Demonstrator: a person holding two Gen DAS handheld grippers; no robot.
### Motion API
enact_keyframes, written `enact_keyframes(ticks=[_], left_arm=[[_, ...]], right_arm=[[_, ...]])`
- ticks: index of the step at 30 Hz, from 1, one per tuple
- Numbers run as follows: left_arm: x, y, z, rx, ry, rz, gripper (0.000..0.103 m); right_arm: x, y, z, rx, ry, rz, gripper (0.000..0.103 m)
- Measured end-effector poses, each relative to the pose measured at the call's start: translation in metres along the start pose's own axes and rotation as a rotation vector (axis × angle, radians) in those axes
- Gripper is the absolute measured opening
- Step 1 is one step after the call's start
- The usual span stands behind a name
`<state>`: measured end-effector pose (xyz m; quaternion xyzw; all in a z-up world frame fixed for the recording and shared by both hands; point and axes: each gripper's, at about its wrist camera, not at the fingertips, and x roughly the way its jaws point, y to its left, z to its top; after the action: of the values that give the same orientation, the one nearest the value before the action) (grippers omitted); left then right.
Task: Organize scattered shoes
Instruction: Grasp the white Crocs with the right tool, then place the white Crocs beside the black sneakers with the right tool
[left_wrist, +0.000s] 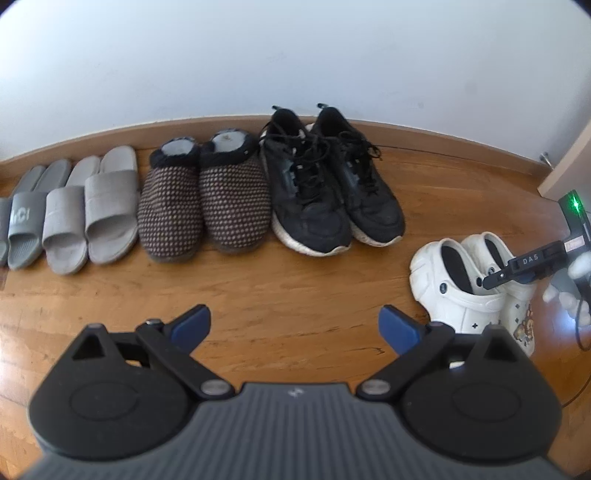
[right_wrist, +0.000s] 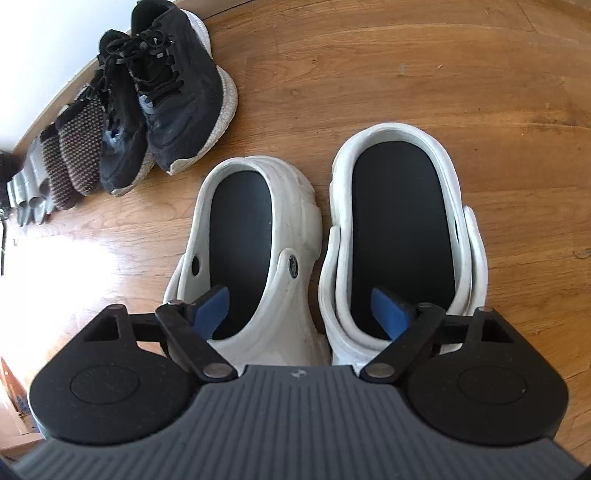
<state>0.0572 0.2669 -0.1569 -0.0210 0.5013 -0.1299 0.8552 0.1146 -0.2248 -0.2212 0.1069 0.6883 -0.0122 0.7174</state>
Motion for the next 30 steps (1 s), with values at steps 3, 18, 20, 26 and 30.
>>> enact_keyframes(ticks=[3, 18, 20, 26, 30], left_arm=[[-0.003, -0.002, 0.003, 0.005, -0.006, -0.004, 0.098], [0.010, 0.002, 0.000, -0.023, 0.010, 0.000, 0.098], [0.013, 0.003, 0.001, -0.029, 0.014, 0.005, 0.098], [0.022, 0.005, 0.005, -0.047, 0.023, 0.009, 0.098], [0.029, 0.006, 0.006, -0.053, 0.035, 0.007, 0.098]], right_arm=[[0.009, 0.013, -0.009, -0.078, 0.034, -0.124, 0.084], [-0.013, 0.016, -0.010, -0.170, -0.086, -0.239, 0.023], [-0.015, 0.013, -0.001, -0.169, -0.105, -0.250, 0.023], [-0.020, 0.010, 0.038, -0.183, -0.188, -0.278, 0.022], [-0.011, 0.008, 0.069, -0.177, -0.223, -0.303, 0.022]])
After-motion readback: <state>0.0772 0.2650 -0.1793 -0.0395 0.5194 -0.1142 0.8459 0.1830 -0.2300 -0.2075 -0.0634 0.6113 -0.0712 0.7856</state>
